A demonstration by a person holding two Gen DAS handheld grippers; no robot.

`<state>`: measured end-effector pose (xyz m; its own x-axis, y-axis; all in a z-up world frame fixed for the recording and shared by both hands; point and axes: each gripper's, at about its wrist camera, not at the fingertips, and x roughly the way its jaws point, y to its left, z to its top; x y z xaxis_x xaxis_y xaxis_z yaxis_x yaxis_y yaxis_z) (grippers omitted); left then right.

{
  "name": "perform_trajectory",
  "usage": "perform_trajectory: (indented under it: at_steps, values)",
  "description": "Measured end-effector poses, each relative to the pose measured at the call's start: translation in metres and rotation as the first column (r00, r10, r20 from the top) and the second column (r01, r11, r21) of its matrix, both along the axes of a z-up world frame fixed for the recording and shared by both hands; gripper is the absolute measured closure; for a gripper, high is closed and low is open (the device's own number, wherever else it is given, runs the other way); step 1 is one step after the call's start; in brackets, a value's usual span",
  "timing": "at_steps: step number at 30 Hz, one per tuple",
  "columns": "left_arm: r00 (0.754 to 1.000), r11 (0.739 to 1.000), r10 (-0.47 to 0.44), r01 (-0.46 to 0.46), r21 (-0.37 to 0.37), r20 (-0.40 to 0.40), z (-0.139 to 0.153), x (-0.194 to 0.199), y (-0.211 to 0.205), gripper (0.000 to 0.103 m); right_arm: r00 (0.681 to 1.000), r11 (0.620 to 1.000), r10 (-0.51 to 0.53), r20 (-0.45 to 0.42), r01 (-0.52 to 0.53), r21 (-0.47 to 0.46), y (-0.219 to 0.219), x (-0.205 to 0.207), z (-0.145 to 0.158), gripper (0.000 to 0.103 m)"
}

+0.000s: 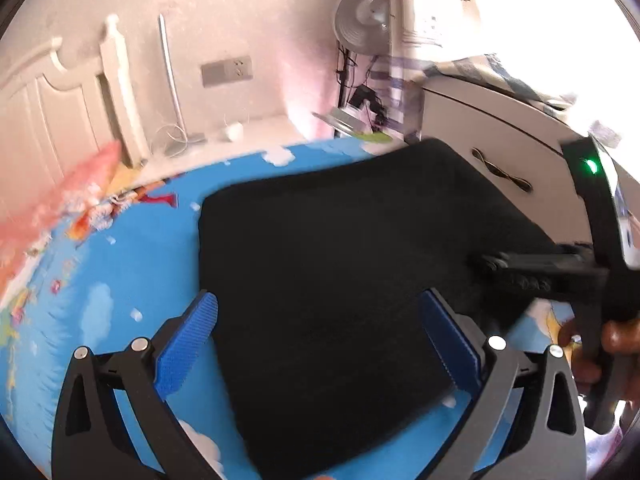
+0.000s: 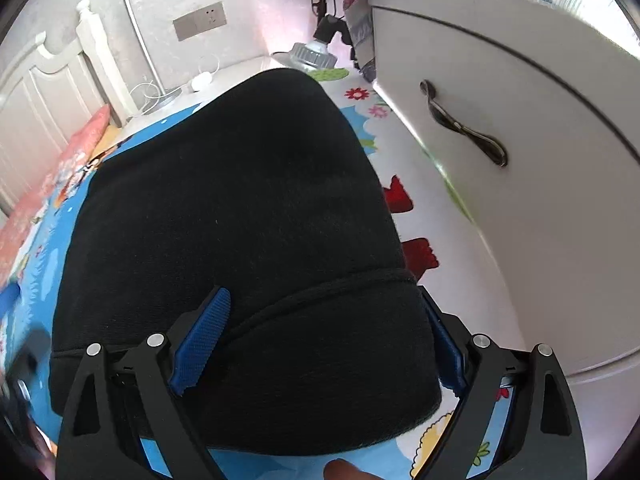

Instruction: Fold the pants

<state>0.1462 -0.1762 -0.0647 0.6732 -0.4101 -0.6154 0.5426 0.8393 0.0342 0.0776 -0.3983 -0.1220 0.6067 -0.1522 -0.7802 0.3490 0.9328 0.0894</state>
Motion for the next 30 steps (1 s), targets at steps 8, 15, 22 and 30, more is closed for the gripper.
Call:
perform_trajectory:
  at_steps: [8, 15, 22, 30]
  values:
    - [0.980, 0.984, -0.177, 0.176, -0.020, -0.088, 0.020, 0.060, -0.065, 0.049, 0.999, 1.000, -0.029, -0.019, 0.029, -0.001, -0.003, 0.001, -0.005, 0.005]
    - [0.943, 0.957, -0.275, 0.287, 0.036, -0.187, 0.014, 0.111, -0.167, 0.063, 1.000, 1.000, -0.014, -0.022, 0.014, 0.005, -0.006, 0.003, -0.004, 0.005]
    - [0.911, 0.933, -0.271, 0.328, 0.149, -0.312, -0.013, 0.148, -0.220, 0.059, 0.999, 0.999, -0.028, -0.016, 0.028, 0.027, -0.010, 0.003, -0.007, 0.005]
    - [0.885, 0.948, -0.233, 0.298, 0.107, -0.402, -0.028, 0.162, -0.216, 0.051, 1.000, 0.999, -0.022, -0.006, 0.022, 0.041, -0.011, -0.003, -0.009, 0.005]
